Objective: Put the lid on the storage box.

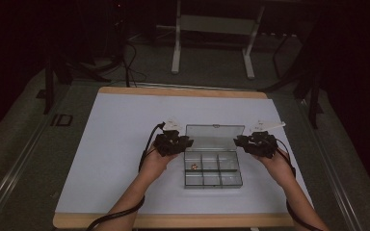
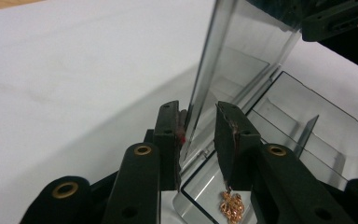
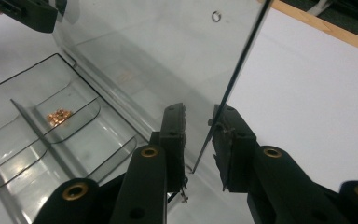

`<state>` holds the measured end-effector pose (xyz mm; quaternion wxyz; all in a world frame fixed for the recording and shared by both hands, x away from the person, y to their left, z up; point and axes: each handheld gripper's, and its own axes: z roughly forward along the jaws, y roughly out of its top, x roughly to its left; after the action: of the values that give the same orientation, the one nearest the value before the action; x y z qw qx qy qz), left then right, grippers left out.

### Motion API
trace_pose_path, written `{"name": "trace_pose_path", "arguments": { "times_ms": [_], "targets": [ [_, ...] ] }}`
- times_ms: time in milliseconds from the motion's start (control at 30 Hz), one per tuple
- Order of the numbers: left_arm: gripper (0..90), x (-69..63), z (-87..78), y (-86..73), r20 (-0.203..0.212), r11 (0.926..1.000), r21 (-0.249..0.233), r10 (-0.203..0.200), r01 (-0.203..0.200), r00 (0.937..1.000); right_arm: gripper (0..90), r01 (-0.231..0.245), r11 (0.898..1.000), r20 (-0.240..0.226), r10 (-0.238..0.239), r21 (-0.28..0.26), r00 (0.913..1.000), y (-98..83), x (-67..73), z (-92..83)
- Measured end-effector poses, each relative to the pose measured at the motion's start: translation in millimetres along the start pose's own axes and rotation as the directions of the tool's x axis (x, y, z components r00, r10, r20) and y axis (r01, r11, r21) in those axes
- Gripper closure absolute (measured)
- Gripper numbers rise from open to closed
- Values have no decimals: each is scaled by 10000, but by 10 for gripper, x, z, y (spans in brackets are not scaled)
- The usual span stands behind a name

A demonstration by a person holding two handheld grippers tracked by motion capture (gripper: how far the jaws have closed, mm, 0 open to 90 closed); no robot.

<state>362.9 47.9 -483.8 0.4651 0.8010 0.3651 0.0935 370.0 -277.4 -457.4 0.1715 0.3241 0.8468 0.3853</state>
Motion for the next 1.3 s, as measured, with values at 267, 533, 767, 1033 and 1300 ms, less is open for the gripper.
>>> {"name": "trace_pose_path", "arguments": {
  "times_ms": [267,533,767,1033,1300],
  "targets": [
    [709,-66,-58,-32,-102,9992,72,393,-393,9992,754,336,9994,-76,-336,-64,9994,-56,61,-73],
    [695,-120,-108,-87,-141,9971,-58,752,-753,9971,757,426,9989,-59,-427,-173,9991,-130,111,-118],
    [694,-164,-138,-146,-356,9943,165,1057,-1052,9938,761,542,9984,-61,-543,-169,9985,-198,163,-163],
    [709,-203,-167,-223,-408,9912,280,1302,-1291,9906,763,635,9979,-83,-636,-112,9979,-281,195,-162],
    [717,-232,-183,-280,-452,9892,312,1445,-1431,9885,764,768,9969,28,-768,-139,9970,-349,228,-155]
  ]
}}
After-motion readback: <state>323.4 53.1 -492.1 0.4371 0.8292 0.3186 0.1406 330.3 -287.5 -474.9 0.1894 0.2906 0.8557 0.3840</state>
